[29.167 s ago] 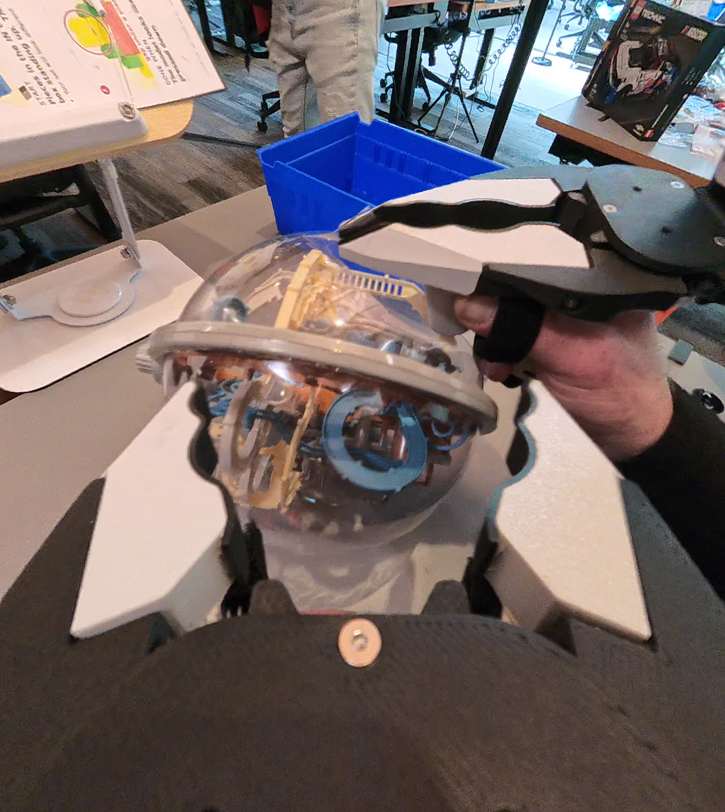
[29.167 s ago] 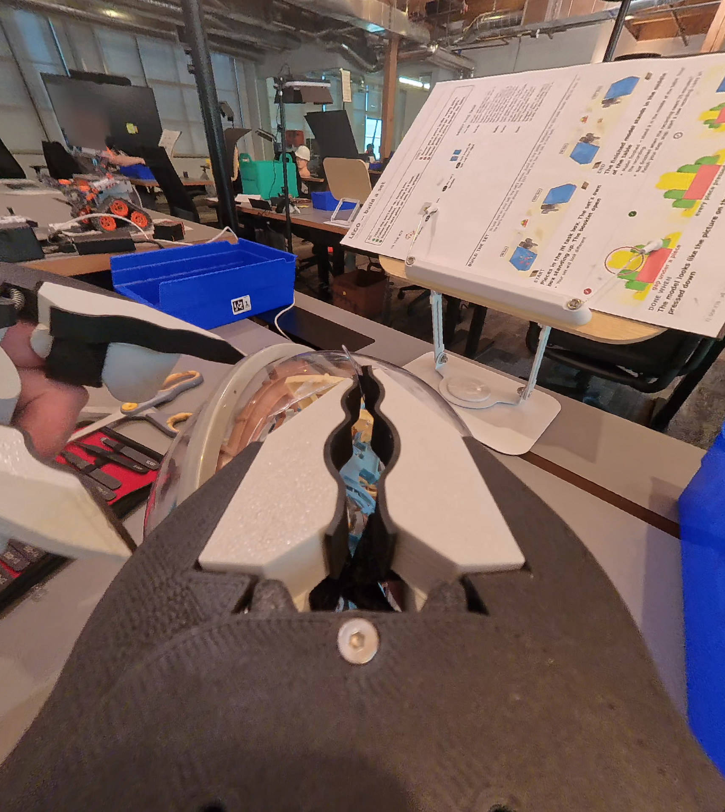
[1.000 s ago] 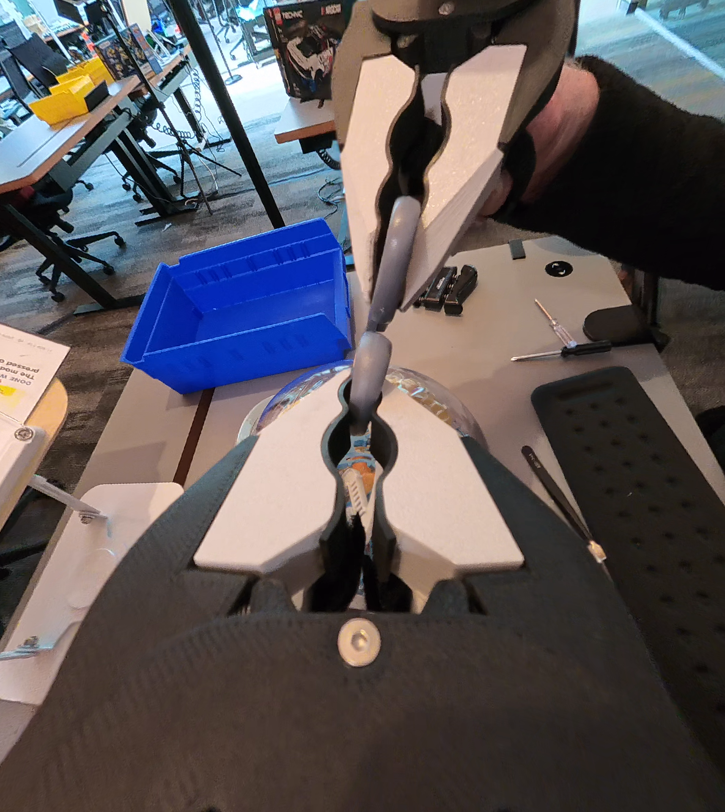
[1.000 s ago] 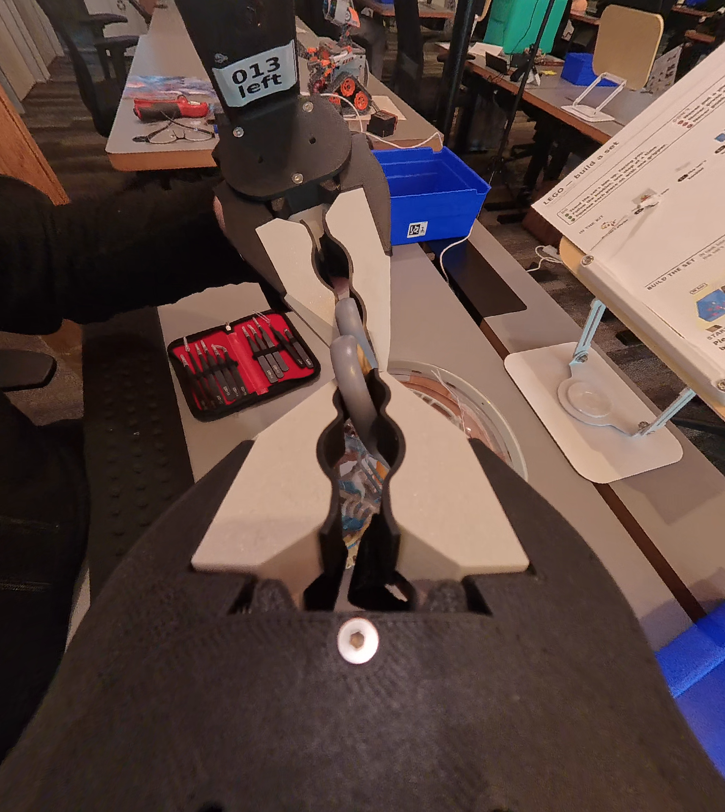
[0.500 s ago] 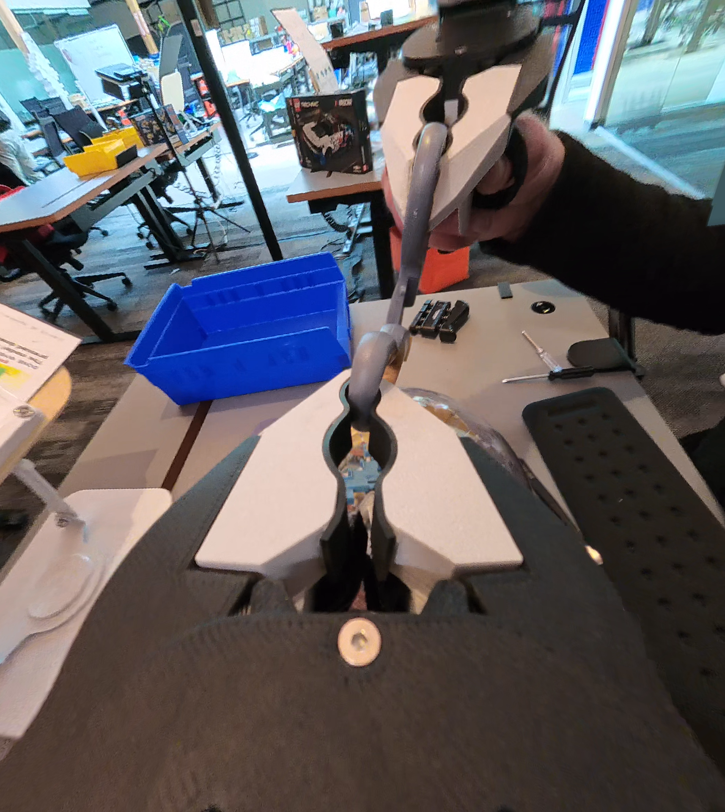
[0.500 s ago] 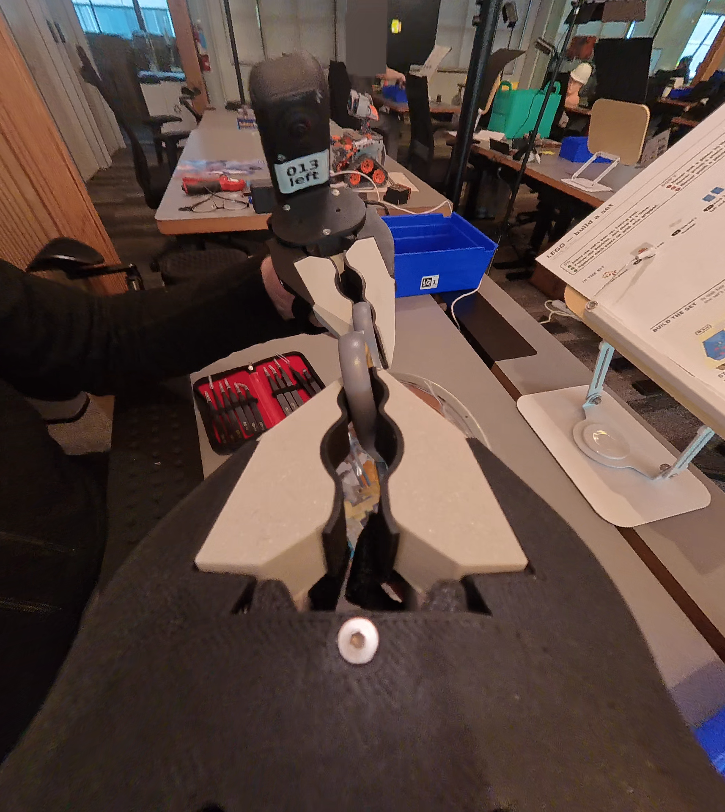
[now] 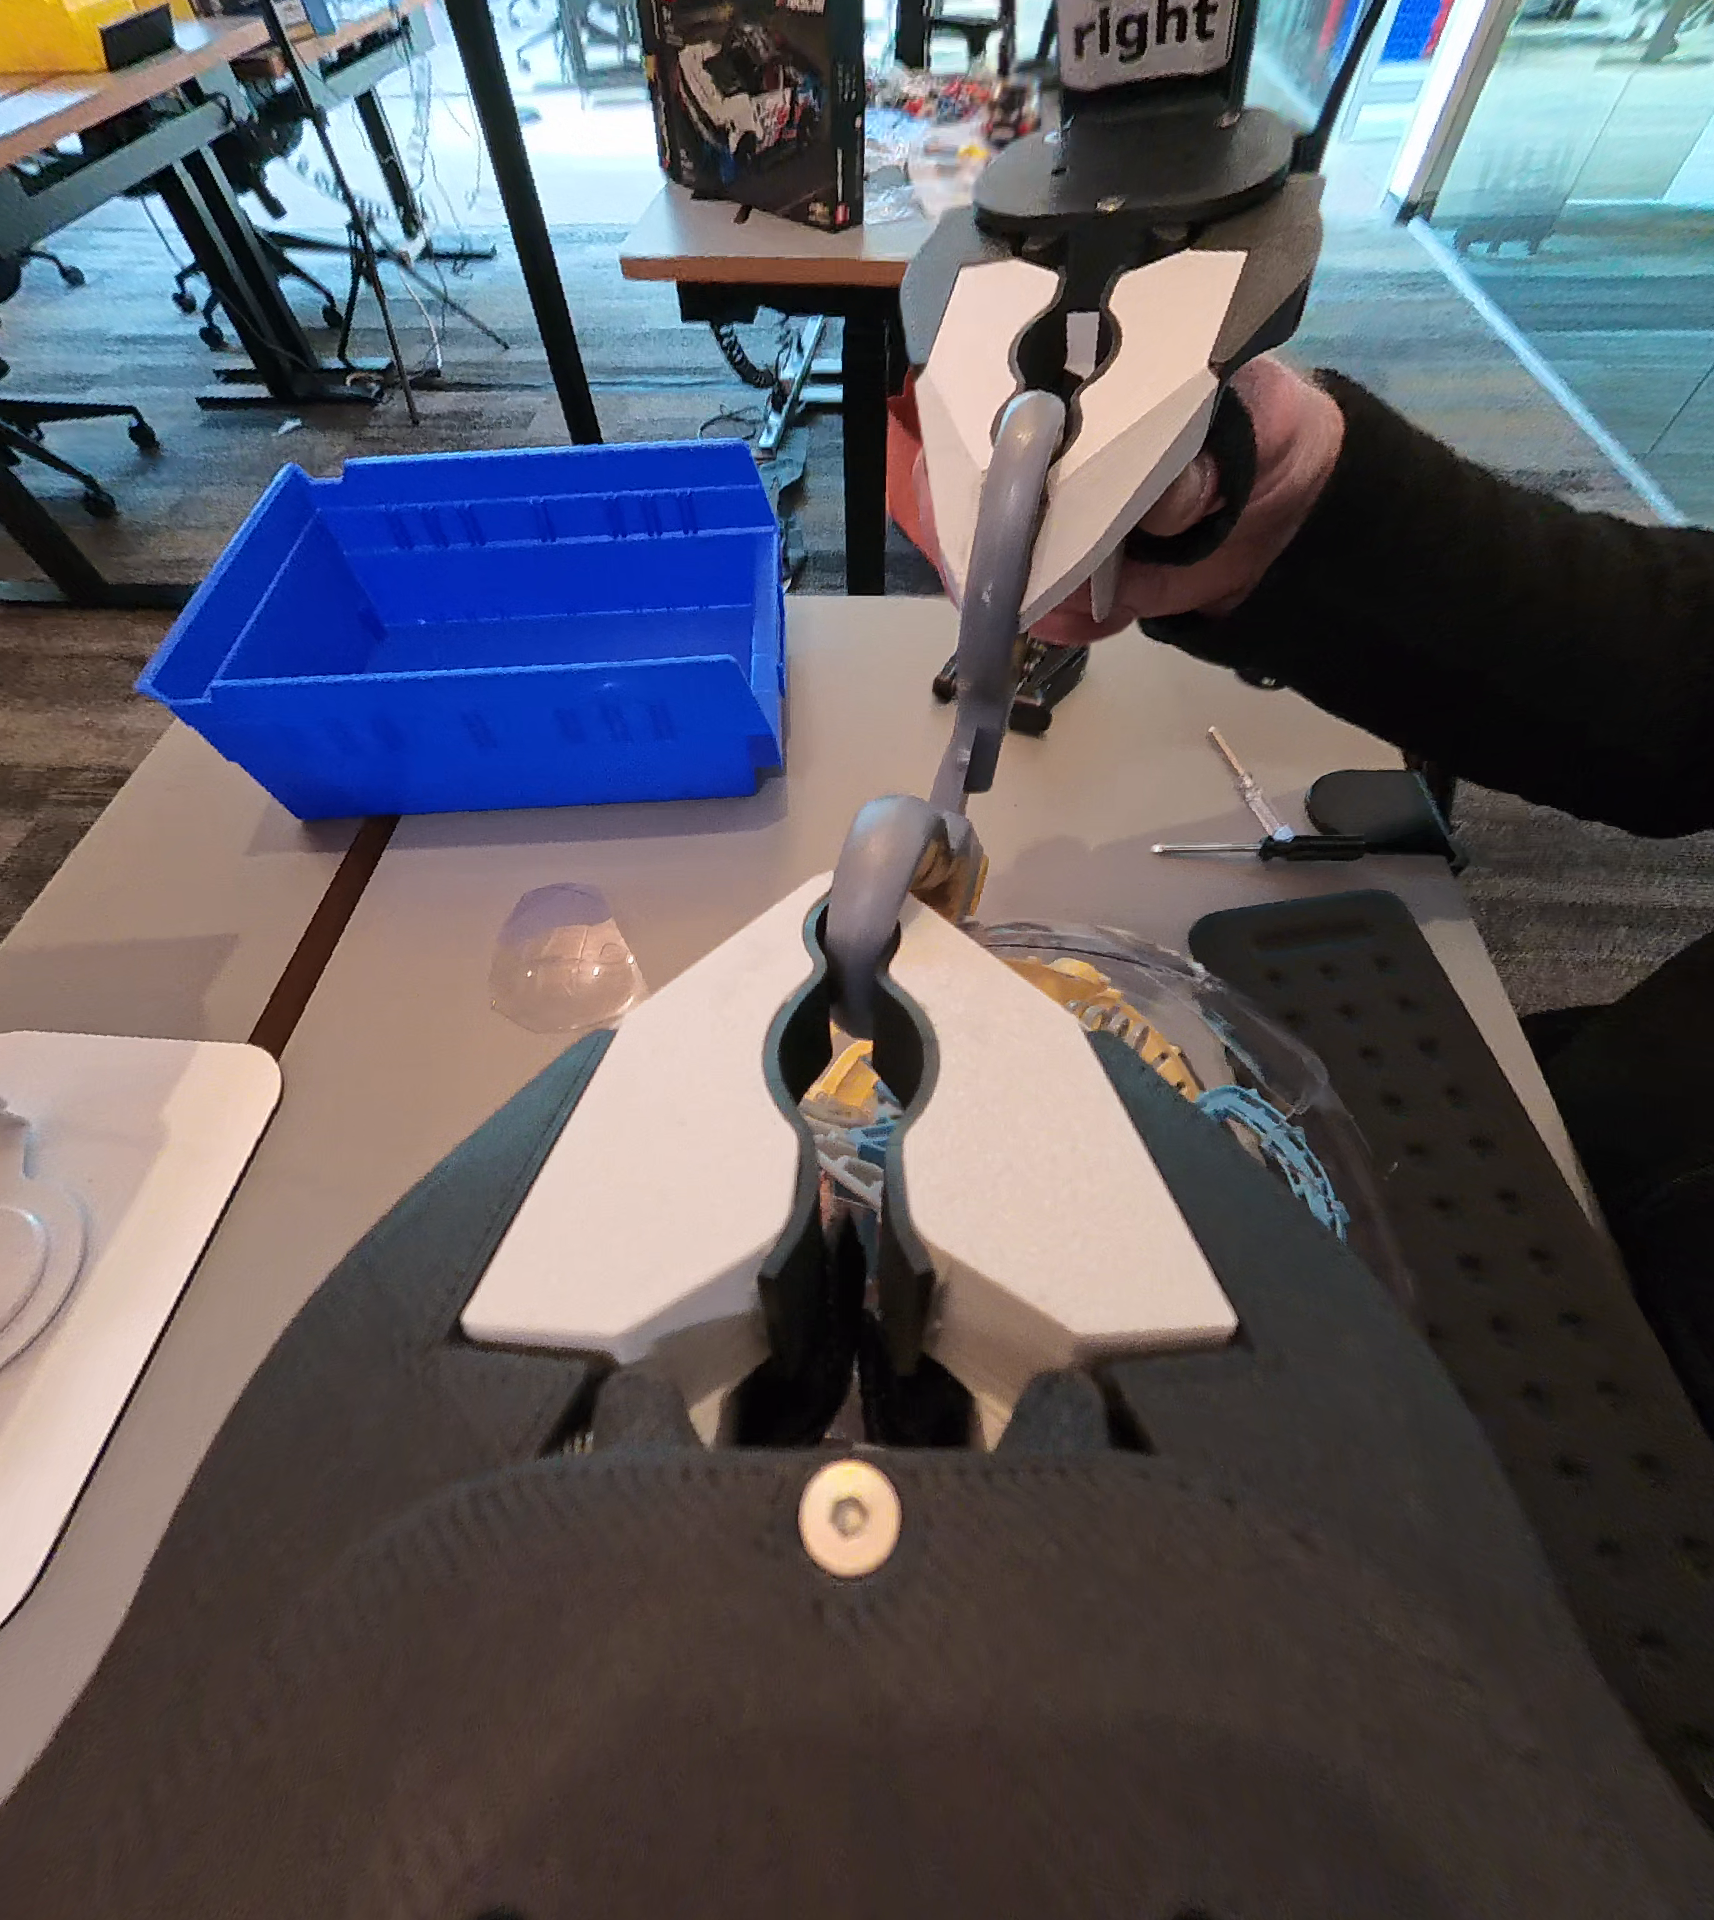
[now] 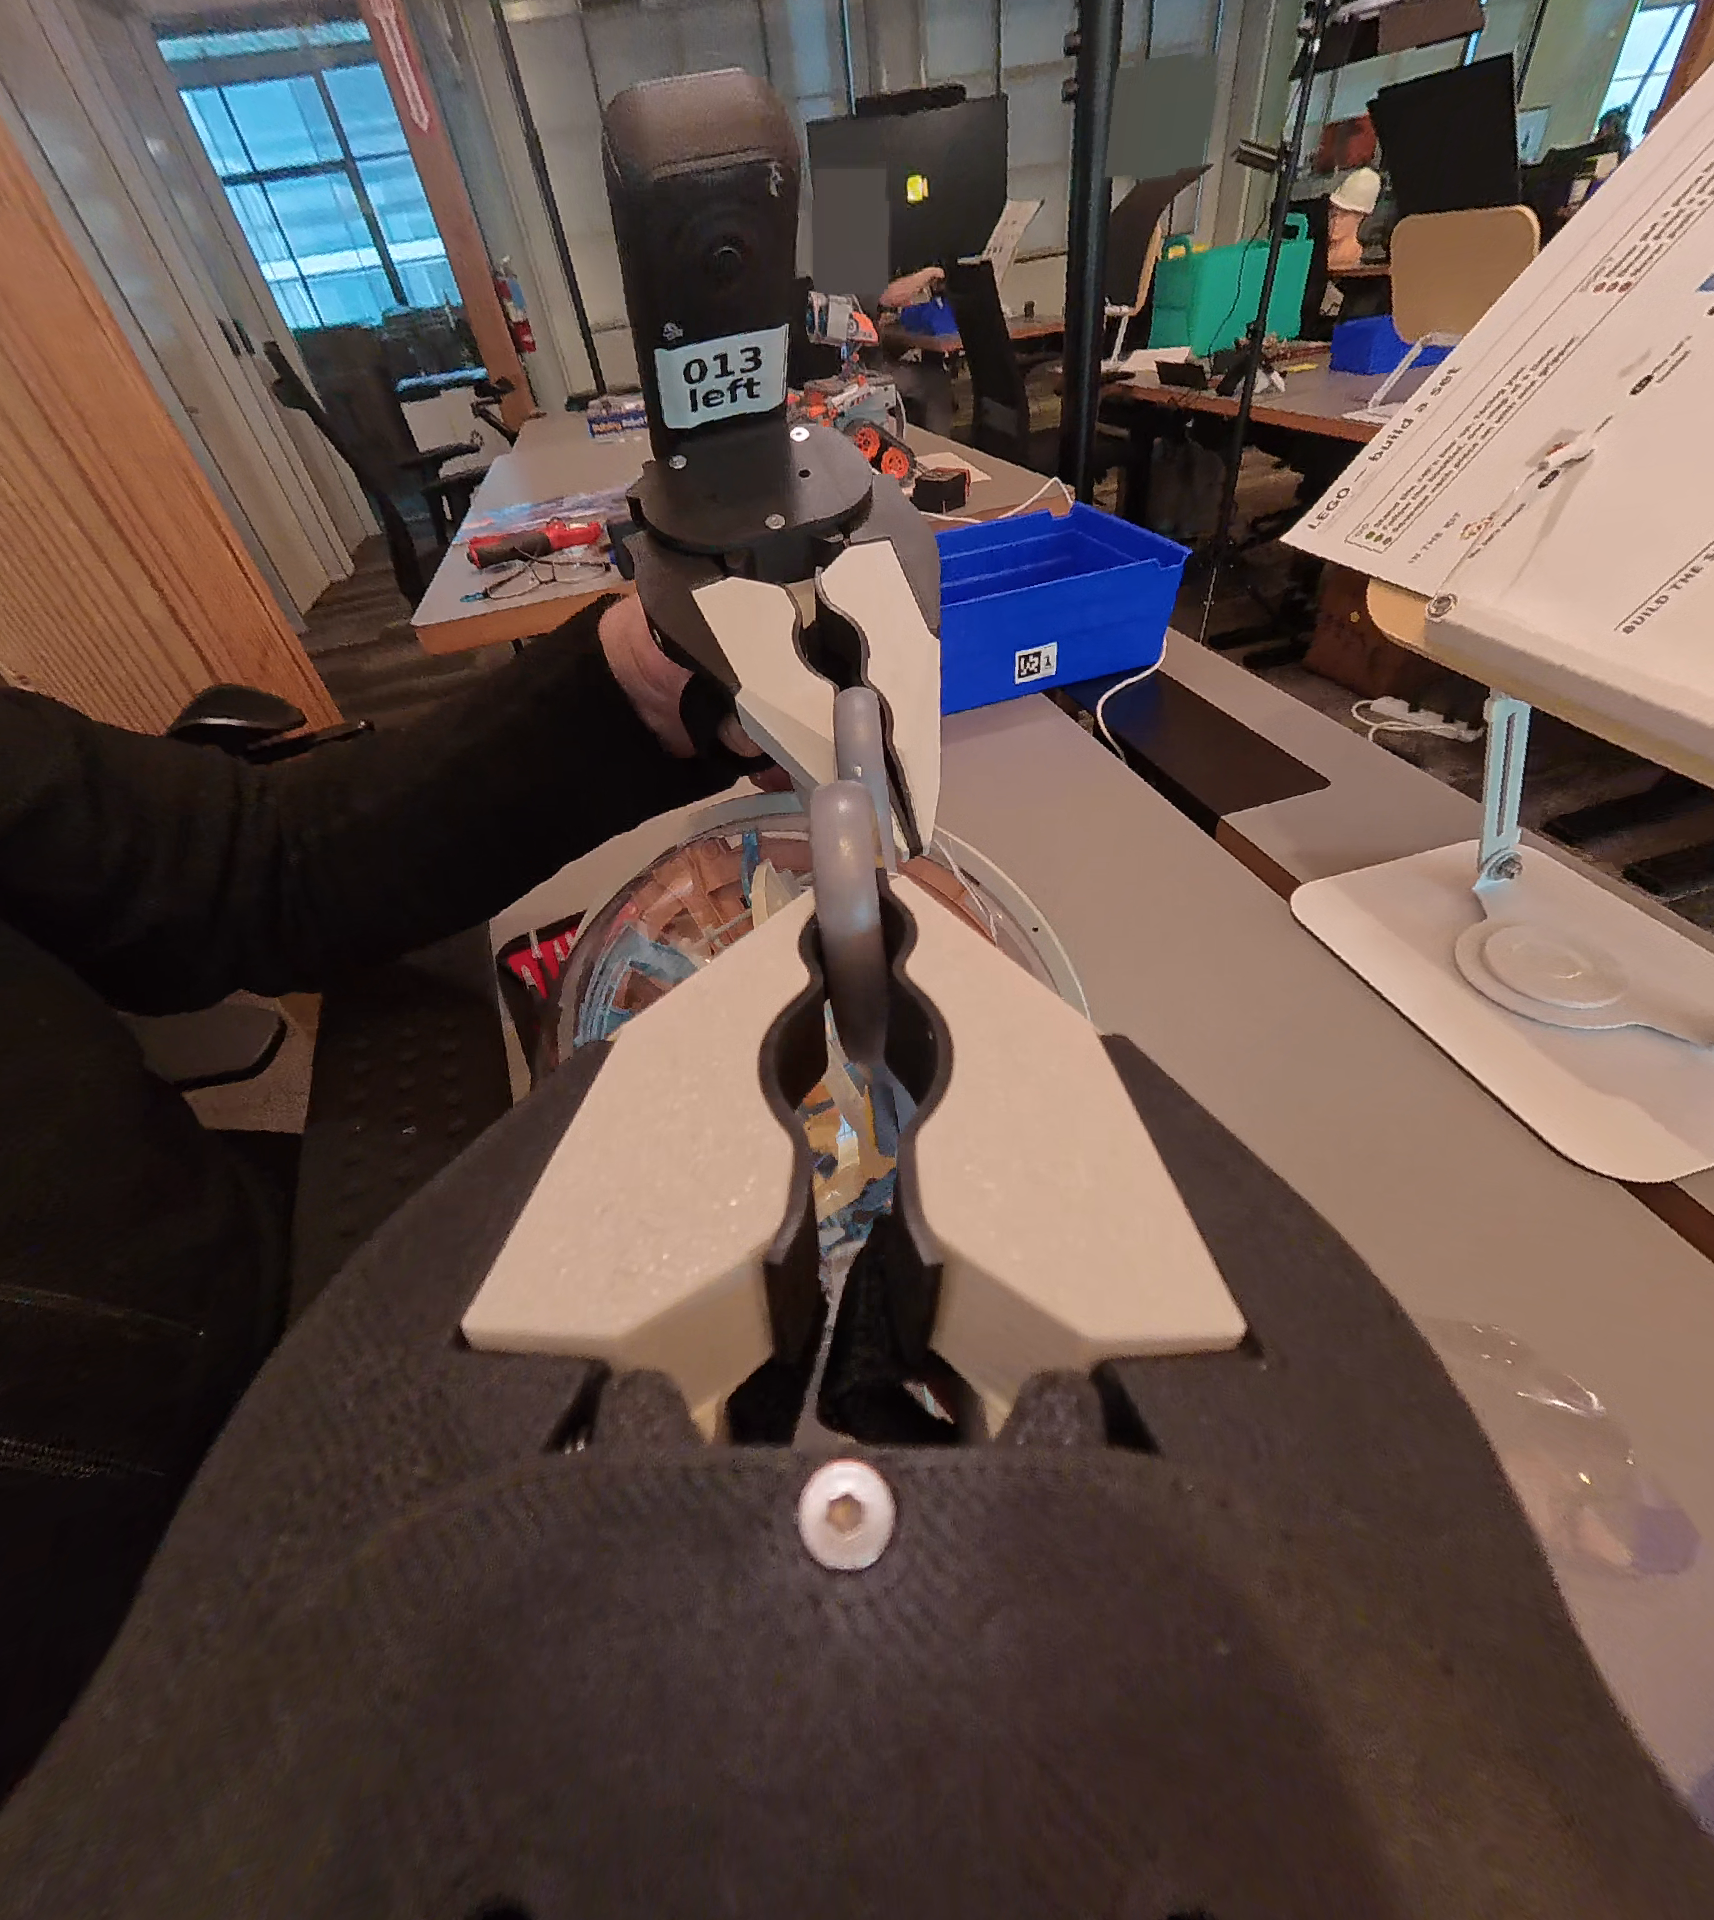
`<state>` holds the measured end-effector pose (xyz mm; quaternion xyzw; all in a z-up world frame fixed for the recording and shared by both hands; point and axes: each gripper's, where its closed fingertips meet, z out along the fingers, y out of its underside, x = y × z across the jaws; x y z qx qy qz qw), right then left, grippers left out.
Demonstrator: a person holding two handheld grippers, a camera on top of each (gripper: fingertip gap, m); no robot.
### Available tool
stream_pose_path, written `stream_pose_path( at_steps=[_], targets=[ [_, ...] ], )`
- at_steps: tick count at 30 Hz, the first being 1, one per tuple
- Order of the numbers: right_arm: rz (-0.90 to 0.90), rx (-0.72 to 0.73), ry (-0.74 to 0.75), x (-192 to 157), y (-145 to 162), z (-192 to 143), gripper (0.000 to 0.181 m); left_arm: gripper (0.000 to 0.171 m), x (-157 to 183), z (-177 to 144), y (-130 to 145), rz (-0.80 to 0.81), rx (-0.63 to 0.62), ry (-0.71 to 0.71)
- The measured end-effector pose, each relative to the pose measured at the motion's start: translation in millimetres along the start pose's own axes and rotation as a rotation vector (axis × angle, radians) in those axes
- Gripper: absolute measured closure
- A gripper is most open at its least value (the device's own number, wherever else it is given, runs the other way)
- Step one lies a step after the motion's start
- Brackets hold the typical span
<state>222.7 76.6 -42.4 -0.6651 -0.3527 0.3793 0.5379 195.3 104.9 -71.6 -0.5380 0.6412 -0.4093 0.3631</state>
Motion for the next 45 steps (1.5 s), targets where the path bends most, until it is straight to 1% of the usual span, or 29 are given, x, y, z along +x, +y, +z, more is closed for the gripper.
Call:
stream_pose_path(
  at_steps=[2,4,12,15,19,26,39,41,42,44,45],
  targets=[
    [0.025,0.021,-0.013,1.7,2.5,-1.0,0.18,0.171,0.3,2.6,2.3,0.025,-0.032,-0.013],
    [0.048,0.048,-0.022,3.5,4.0,-2.6,0.18,0.171,-0.7,4.8,2.3,-0.004,-0.034,0.0],
    [0.064,0.115,-0.033,6.7,13.1,-9.9,0.18,0.171,1.8,14.6,5.1,0.005,-0.091,0.026],
    [0.048,0.114,-0.029,5.5,14.1,-8.6,0.18,0.171,4.9,20.3,-1.8,0.033,-0.085,0.029],
    [0.033,0.111,-0.021,6.4,12.0,-6.4,0.18,0.171,3.9,22.8,-7.8,0.074,-0.114,0.01],
    [-0.005,0.076,-0.005,8.0,5.8,-0.3,0.181,0.171,-2.0,23.7,-13.1,0.099,-0.135,-0.008],
    [-0.018,-0.037,0.05,20.4,-3.0,12.2,0.181,0.171,-26.4,22.5,-18.4,0.081,-0.046,-0.111],
    [-0.025,-0.046,0.055,21.4,-3.2,16.0,0.181,0.171,-28.6,23.4,-18.5,0.105,-0.067,-0.13],
    [-0.027,-0.049,0.059,23.1,-2.8,16.2,0.181,0.171,-30.5,23.2,-20.2,0.105,-0.058,-0.137],
    [-0.029,-0.058,0.058,23.3,0.0,17.2,0.181,0.171,-29.3,22.7,-16.5,0.119,-0.079,-0.131],
    [-0.034,-0.063,0.057,22.7,0.8,17.1,0.181,0.171,-29.5,22.5,-17.8,0.123,-0.069,-0.136]
  ],
)
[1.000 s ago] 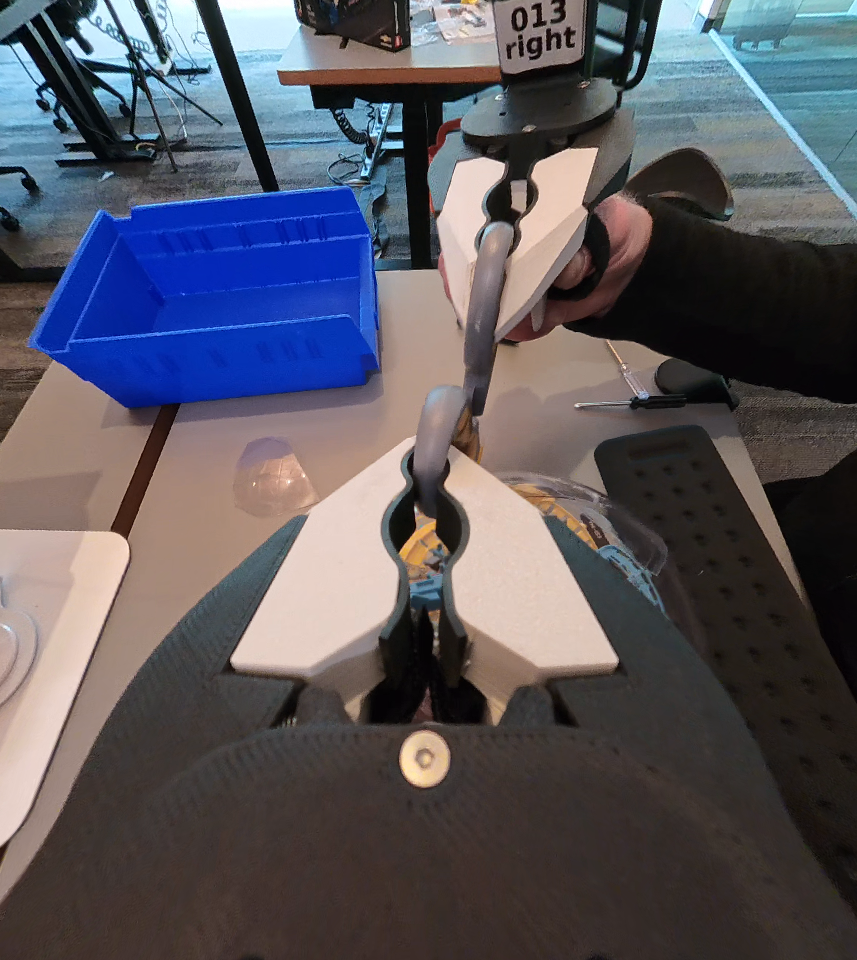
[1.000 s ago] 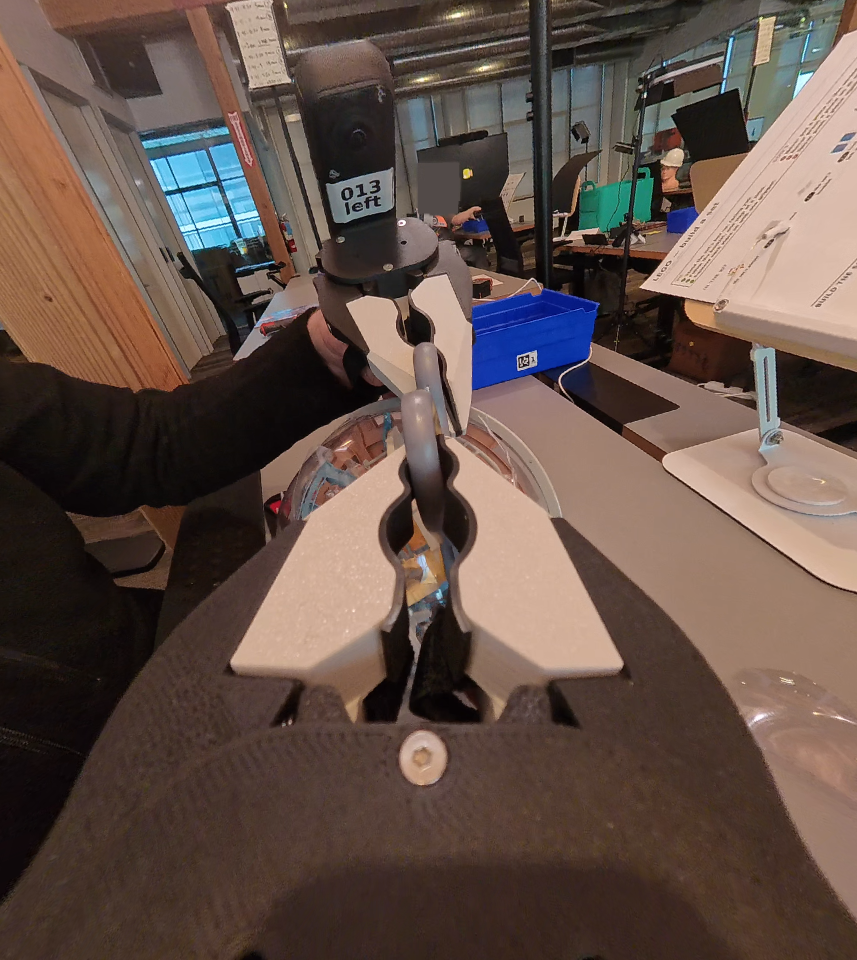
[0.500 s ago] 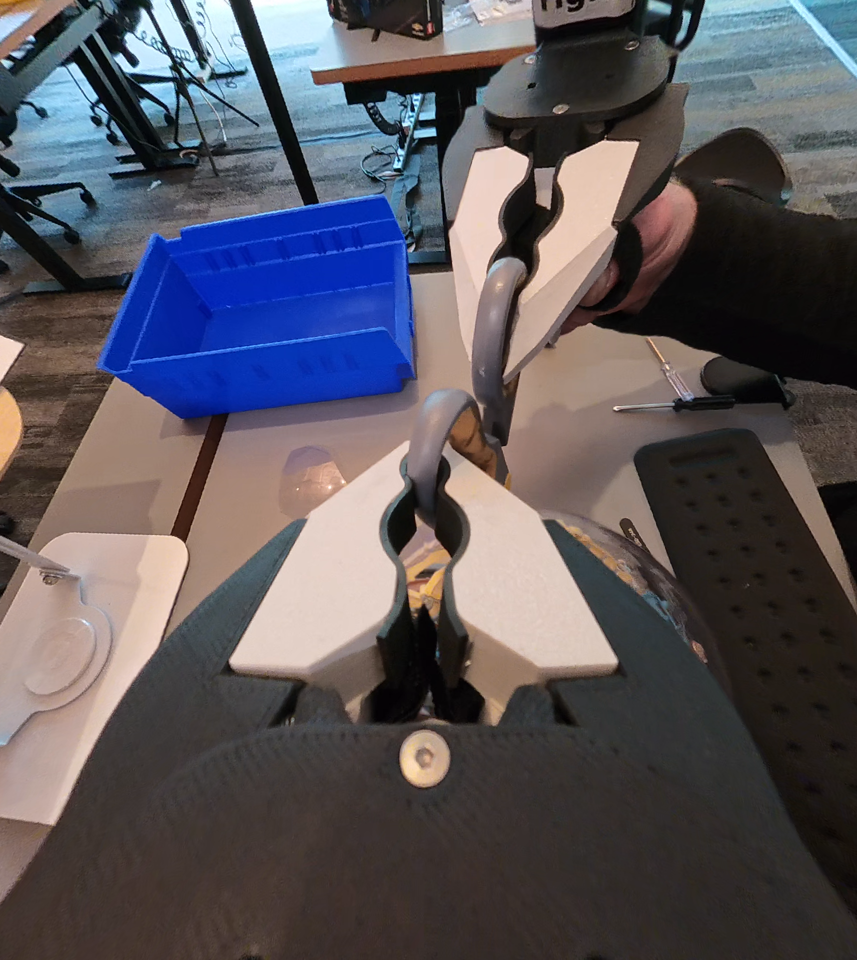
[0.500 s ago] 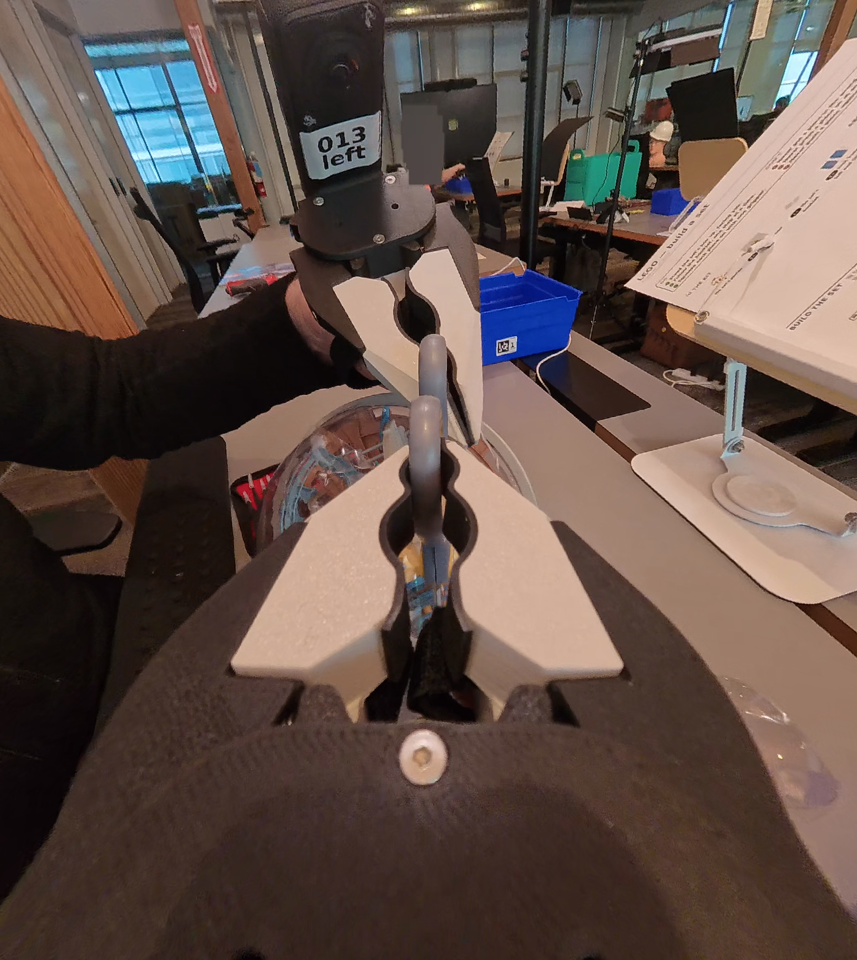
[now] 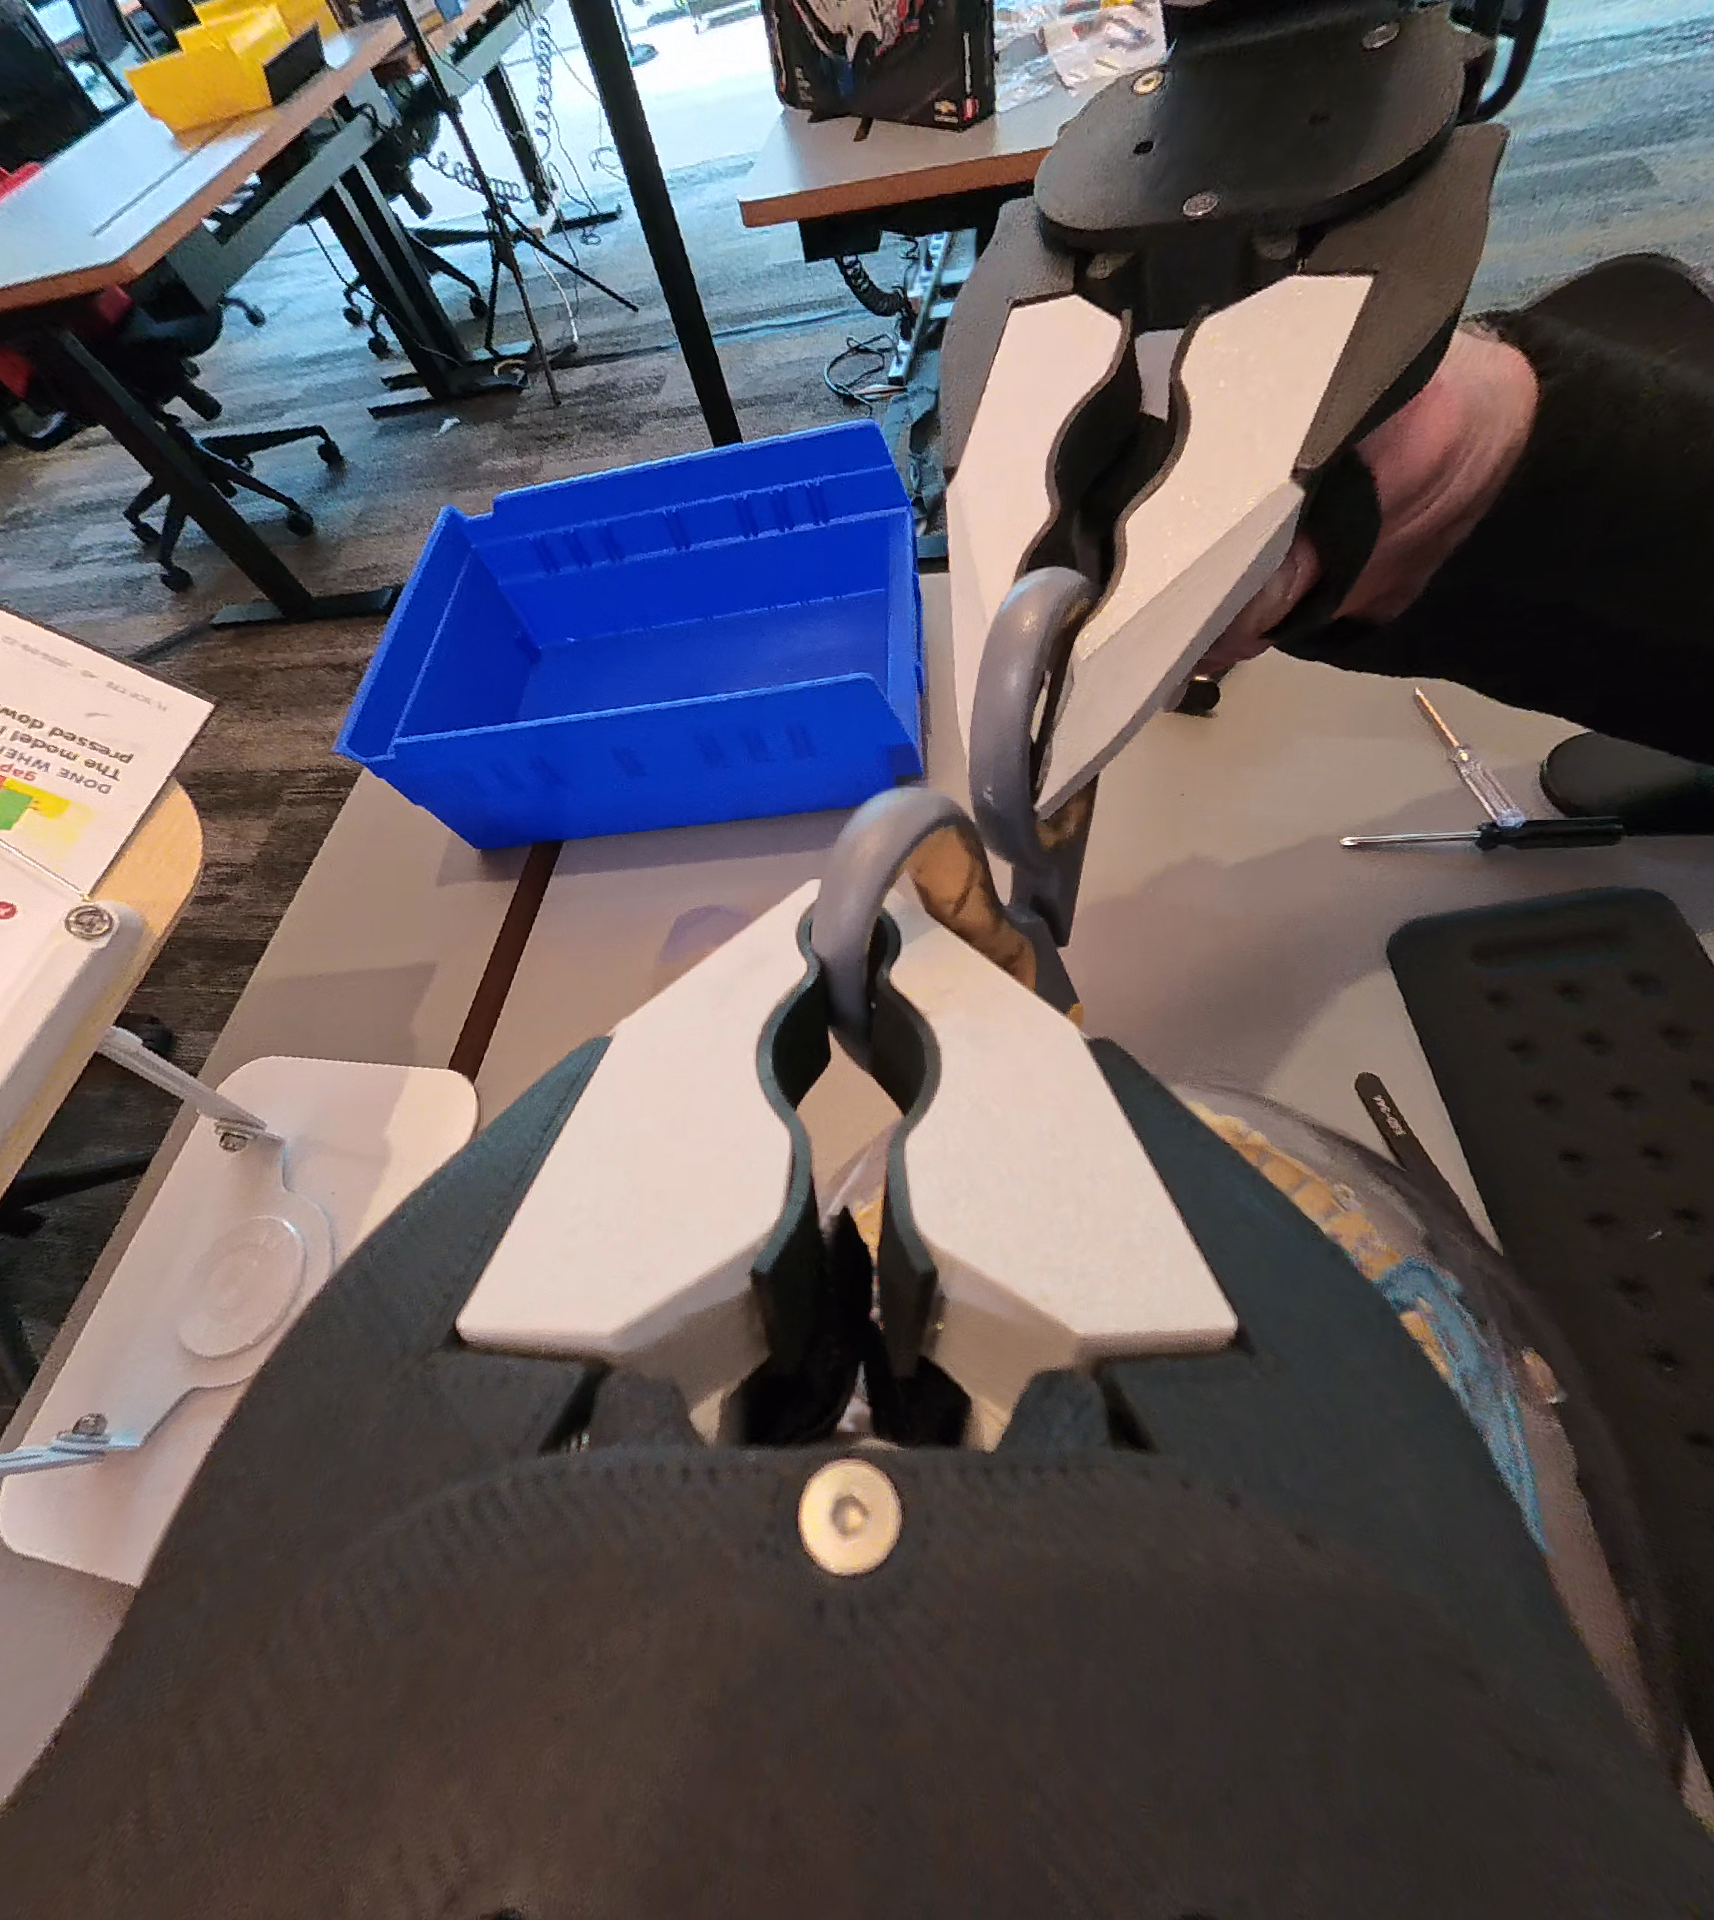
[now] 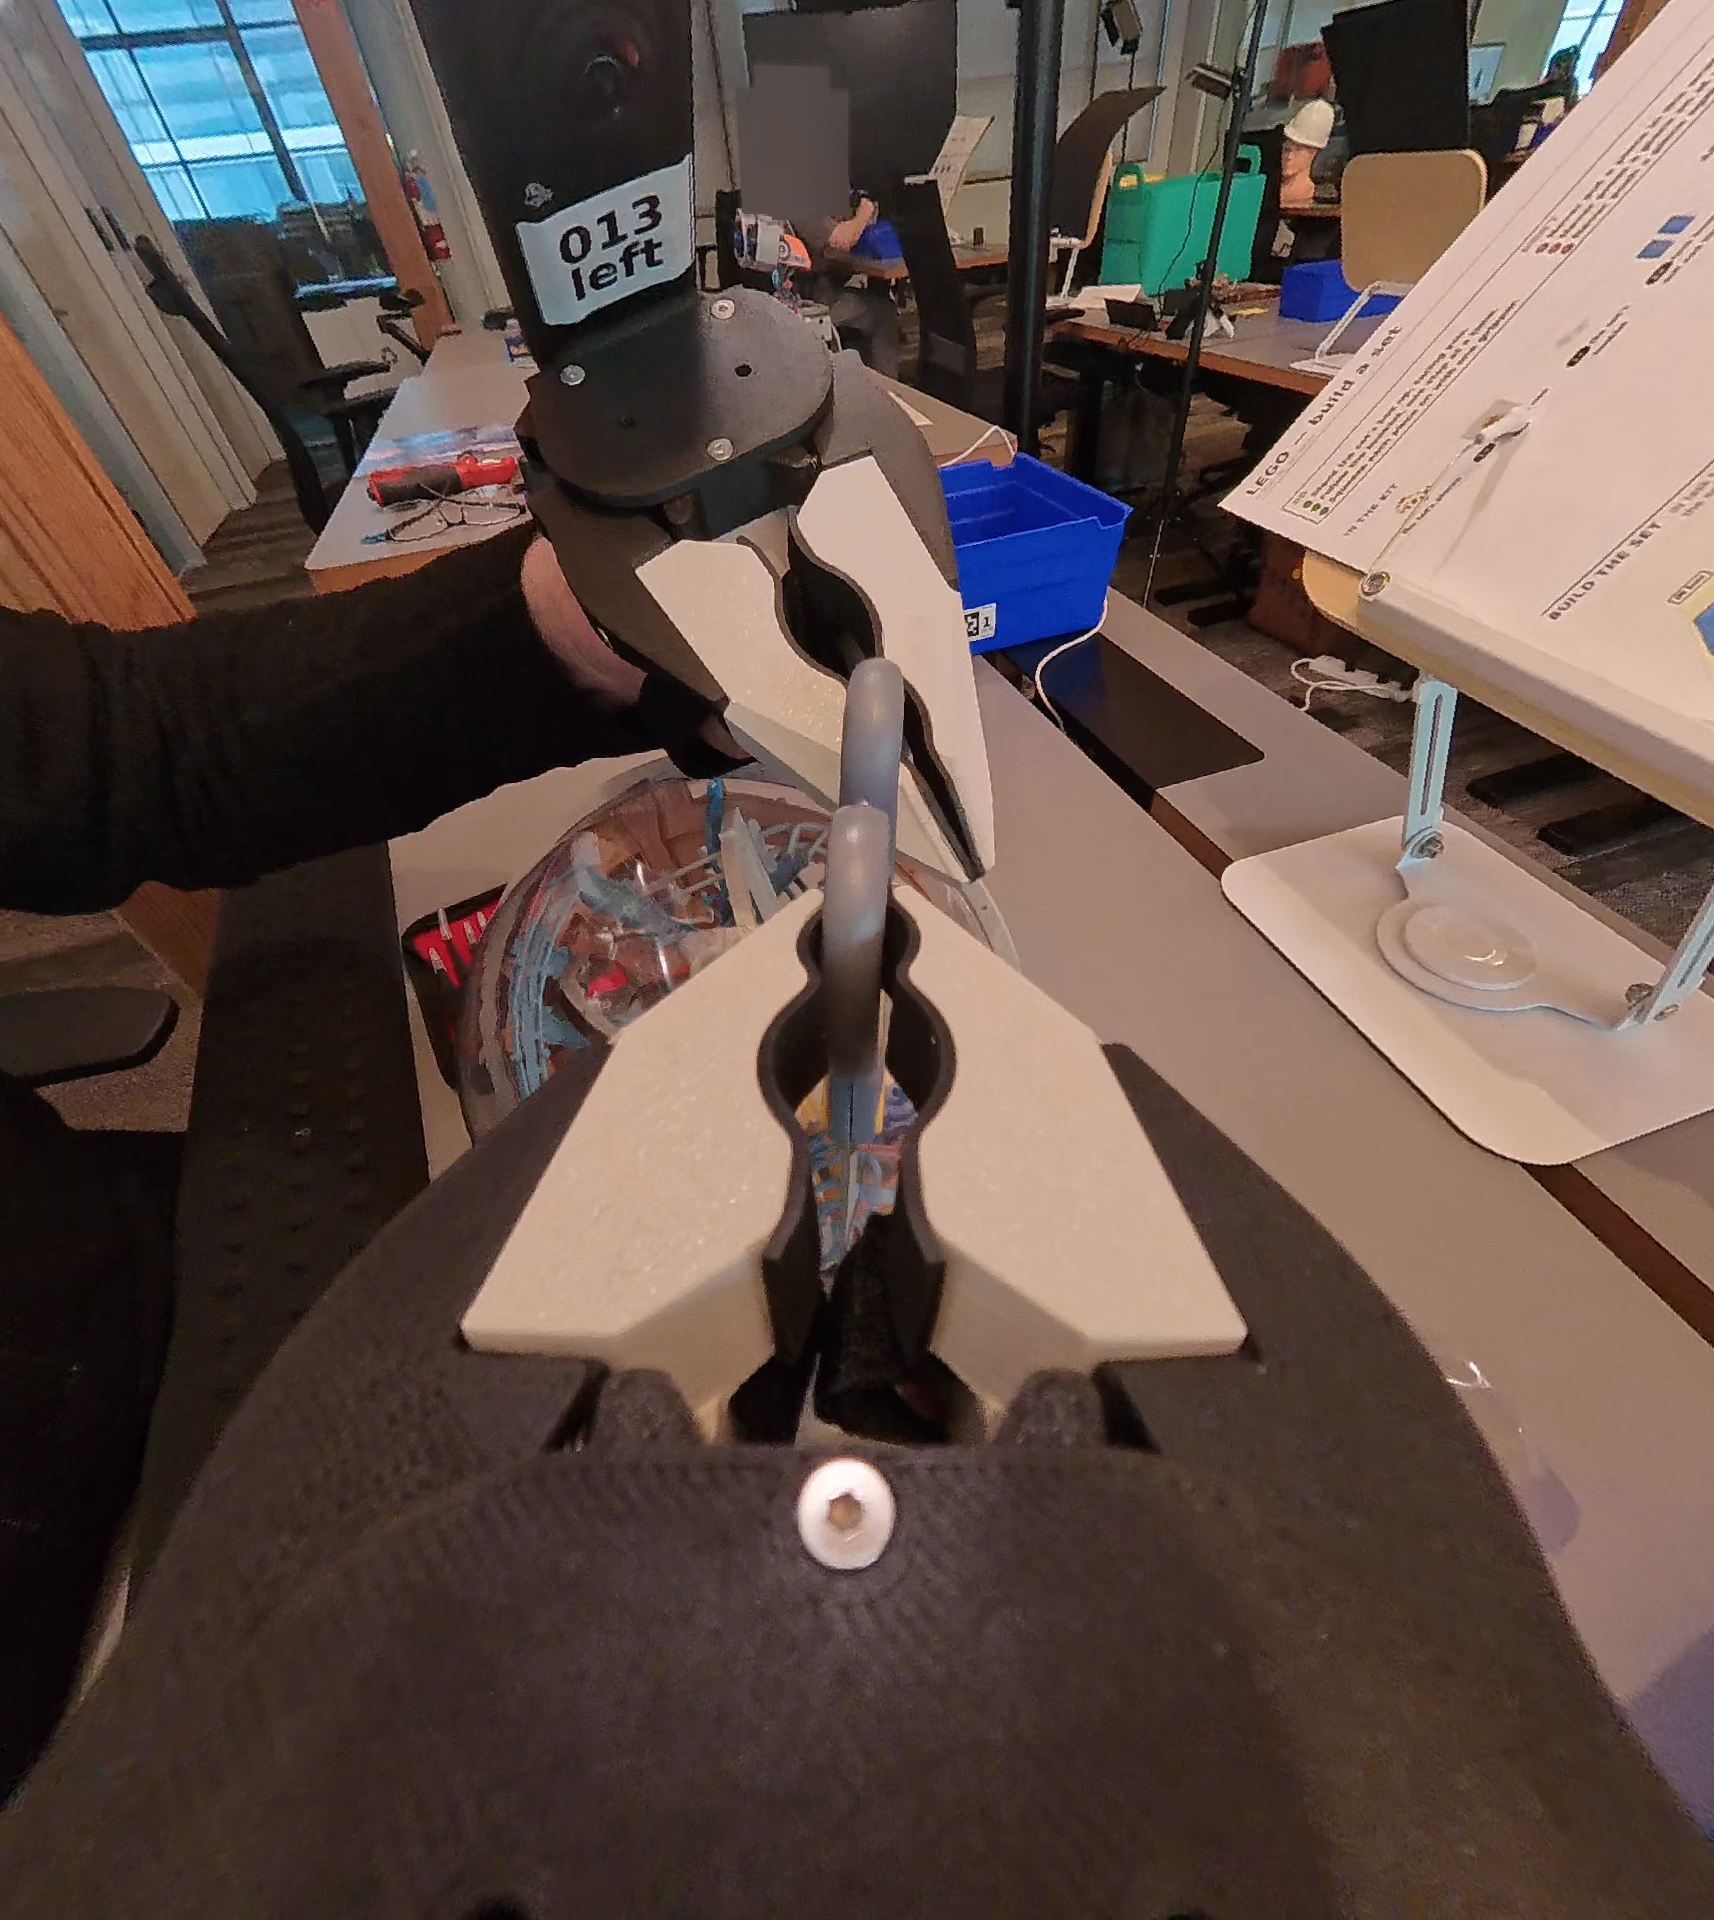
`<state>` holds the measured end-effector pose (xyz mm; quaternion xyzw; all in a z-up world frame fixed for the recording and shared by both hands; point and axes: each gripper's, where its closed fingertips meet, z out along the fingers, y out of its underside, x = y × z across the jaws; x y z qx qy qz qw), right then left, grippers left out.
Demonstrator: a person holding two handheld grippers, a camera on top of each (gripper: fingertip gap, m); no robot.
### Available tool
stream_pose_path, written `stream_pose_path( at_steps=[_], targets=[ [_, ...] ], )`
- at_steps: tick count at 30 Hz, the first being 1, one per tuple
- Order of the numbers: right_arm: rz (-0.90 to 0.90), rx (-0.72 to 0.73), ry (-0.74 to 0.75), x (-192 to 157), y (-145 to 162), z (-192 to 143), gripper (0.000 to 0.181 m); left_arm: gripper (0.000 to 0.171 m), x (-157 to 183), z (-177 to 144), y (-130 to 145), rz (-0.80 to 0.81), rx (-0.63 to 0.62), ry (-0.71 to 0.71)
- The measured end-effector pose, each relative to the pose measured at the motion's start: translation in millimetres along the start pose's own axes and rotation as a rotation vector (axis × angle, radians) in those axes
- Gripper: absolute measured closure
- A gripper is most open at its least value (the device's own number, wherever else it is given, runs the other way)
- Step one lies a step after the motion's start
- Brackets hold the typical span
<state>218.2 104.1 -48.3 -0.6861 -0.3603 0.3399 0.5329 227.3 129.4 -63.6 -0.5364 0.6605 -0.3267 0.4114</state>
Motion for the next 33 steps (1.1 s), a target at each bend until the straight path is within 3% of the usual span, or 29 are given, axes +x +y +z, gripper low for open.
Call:
stream_pose_path(
  at_steps=[8,15,23,33],
  targets=[
    [-0.042,0.035,0.019,-3.1,-4.0,-2.3,0.181,0.171,-1.1,-4.5,-4.5,0.038,0.018,-0.026],
    [-0.012,0.095,0.023,-0.7,0.4,-13.9,0.181,0.171,-7.1,-20.1,3.4,-0.045,0.095,-0.006],
    [0.025,0.047,-0.004,5.8,21.6,1.5,0.181,0.171,-4.2,-4.4,25.2,-0.002,-0.058,0.016],
    [0.043,0.064,-0.02,8.7,19.2,4.5,0.181,0.171,-6.5,0.3,20.2,-0.002,-0.082,0.016]
  ],
)
